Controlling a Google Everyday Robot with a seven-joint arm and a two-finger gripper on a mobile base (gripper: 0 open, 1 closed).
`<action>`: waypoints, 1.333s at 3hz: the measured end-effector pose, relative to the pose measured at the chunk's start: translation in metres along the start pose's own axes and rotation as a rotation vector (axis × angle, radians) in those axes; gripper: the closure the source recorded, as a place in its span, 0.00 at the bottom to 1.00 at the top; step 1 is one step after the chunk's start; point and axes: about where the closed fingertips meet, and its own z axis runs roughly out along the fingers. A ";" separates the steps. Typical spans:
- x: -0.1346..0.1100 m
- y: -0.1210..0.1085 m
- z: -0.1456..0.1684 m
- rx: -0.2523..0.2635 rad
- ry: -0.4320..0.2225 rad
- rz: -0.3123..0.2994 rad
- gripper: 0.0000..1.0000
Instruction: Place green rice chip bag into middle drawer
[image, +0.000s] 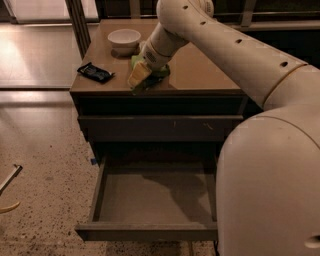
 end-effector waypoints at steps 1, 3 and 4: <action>0.000 0.003 0.000 0.026 0.028 -0.025 0.65; 0.037 0.012 -0.057 0.083 0.038 -0.064 1.00; 0.071 0.028 -0.108 0.080 -0.003 -0.087 1.00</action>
Offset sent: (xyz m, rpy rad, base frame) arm -0.0370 -0.0430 0.0218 -0.1399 -0.0663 -0.0184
